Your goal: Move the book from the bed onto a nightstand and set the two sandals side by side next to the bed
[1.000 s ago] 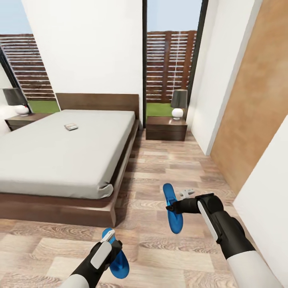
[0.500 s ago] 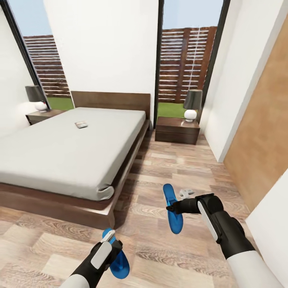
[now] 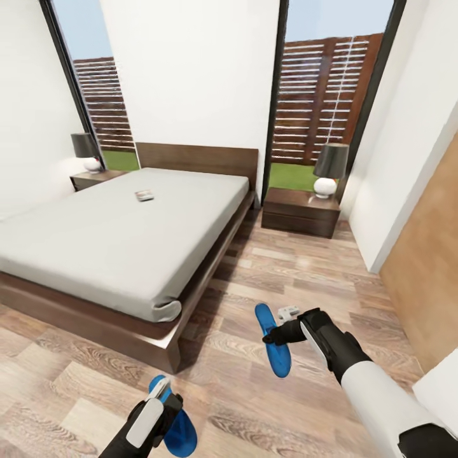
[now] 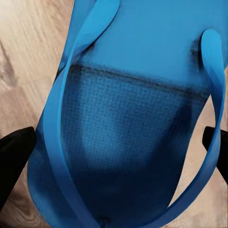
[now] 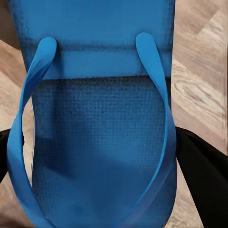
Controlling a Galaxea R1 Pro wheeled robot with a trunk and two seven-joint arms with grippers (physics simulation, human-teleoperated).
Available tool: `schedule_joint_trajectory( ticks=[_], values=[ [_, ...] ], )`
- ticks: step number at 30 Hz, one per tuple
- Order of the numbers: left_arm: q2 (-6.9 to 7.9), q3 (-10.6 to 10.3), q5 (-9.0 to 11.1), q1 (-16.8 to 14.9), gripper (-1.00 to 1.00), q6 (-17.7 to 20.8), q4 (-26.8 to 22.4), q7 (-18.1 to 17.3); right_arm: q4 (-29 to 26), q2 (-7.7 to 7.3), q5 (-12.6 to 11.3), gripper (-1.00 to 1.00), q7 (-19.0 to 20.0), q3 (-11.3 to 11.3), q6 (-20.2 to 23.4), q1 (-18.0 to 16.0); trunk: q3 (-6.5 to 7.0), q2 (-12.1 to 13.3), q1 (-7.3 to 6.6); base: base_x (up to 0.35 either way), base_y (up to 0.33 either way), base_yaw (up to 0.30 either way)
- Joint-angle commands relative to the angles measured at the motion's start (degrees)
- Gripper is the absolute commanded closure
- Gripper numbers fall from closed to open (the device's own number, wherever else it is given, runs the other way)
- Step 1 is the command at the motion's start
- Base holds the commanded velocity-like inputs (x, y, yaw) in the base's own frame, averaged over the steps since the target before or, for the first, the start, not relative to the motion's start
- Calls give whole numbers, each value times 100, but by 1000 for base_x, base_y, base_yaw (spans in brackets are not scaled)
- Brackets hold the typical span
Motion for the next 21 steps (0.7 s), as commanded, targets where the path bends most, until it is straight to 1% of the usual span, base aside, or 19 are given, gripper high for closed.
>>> schedule_joint_trajectory(
  ticks=[1, 3, 6, 9, 17, 21],
  values=[
    [-9, 29, 27, 1, 100, 24, -17, 31, -6, -8, 12, 100, 23, 21, 14, -5, -6, -2, 1, 188, -295, 243],
    [-15, 30, 32, 6, 100, 19, -22, 31, -4, -7, 16, 100, 26, 23, 8, -9, -7, -2, 1, 188, -295, 239],
    [-26, 32, 37, 13, 100, 10, -30, 7, -28, -10, 22, 100, 30, 24, -8, -10, -7, -2, 1, 188, -295, 115],
    [-33, 28, 39, 14, 100, 14, -31, -22, -74, -14, 22, 100, 30, 30, -19, 6, -7, -2, 1, 188, -295, 26],
    [-76, 45, 63, 14, 100, -11, -31, -46, -495, -37, 30, 100, 3, 30, -8, 50, -7, -2, 1, 186, -295, 0],
    [-101, 43, 197, 14, 100, -11, -31, -42, -736, -46, 31, 100, 5, 15, 6, 66, -7, -2, 1, 186, -295, 0]
  ],
)
